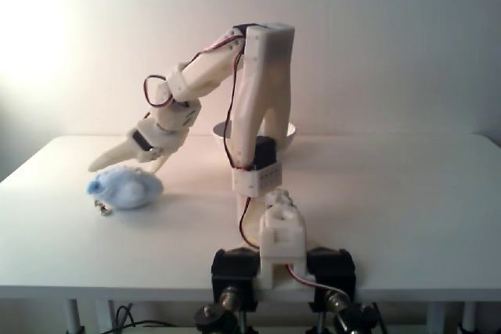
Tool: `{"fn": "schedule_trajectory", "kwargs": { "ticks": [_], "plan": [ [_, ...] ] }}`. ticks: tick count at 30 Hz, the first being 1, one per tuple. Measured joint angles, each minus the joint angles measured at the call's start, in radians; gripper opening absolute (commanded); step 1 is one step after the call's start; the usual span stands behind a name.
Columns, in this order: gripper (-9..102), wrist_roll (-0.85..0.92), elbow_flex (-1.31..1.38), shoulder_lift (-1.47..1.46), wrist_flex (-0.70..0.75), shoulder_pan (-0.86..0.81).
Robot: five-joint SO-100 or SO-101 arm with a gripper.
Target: Grasp a skyblue doll and put it into the bowl.
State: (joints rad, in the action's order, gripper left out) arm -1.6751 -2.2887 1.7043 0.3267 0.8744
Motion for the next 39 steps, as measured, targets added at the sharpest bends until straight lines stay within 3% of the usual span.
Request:
{"fn": "schedule_trajectory", "kwargs": {
  "ticks": [11,15,28,39],
  "plan": [
    [94,0.0,0.028,-0.19,-0.04,0.002],
    [88,-0.003,0.038,-0.198,-0.04,0.002],
    [50,-0.003,0.046,-0.181,-0.035,0.005],
    [2,-0.008,0.044,-0.127,-0.037,0.005]
  ]
}}
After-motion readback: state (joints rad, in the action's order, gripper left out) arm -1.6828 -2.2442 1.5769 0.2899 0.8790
